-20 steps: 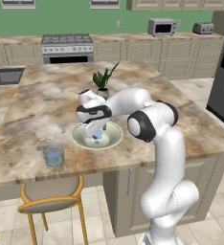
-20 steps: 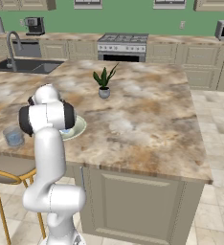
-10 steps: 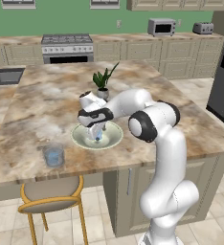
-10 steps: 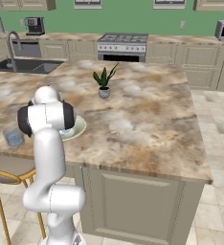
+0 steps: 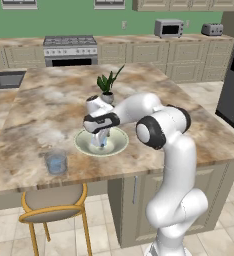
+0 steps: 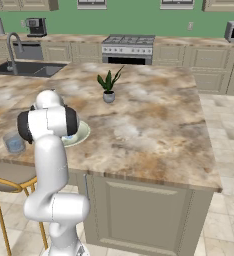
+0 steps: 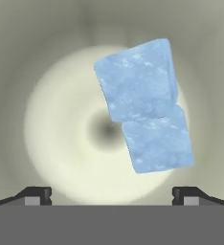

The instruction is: There are four ice cubes in the ice bowl. Place two ice cubes in each glass of water.

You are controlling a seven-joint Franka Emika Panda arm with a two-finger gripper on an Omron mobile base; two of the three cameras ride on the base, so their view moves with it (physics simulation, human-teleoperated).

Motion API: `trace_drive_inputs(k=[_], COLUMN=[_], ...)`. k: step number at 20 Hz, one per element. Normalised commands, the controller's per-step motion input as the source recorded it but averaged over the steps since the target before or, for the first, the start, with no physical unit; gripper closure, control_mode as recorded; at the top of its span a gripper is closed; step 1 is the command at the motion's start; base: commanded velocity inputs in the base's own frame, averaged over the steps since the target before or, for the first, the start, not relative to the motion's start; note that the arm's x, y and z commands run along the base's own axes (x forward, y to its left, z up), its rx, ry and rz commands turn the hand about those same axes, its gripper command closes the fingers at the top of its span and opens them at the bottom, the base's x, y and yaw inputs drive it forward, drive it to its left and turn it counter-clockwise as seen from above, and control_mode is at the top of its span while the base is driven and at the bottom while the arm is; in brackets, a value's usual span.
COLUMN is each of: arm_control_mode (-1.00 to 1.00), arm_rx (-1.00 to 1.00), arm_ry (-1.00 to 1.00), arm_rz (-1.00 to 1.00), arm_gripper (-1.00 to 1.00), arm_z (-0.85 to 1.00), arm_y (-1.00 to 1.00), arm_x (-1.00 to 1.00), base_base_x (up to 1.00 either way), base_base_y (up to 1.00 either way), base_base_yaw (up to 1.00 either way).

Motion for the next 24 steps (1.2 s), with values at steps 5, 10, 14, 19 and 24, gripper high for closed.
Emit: trace_drive_inputs(k=[5,10,14,19,24], arm_control_mode=[-1.0,-1.0,-1.0,-1.0,-1.0], arm_rx=[0.05,0.01,0.0,0.0,0.0], arm_ry=[-0.01,-0.06,-0.09,-0.05,-0.03], arm_rz=[0.02,0.04,0.05,0.05,0.06], arm_gripper=[-1.0,-1.0,-1.0,-1.0,-1.0], arm_z=[-0.09,0.0,0.0,-0.01,-0.08], arm_y=[0.0,0.06,0.06,0.04,0.0], arm_x=[0.0,0.01,0.0,0.0,0.11], base_base_x=[0.0,0.0,0.0,0.0,0.0], base_base_y=[0.0,0.0,0.0,0.0,0.0], base_base_yaw=[0.0,0.0,0.0,0.0,0.0])
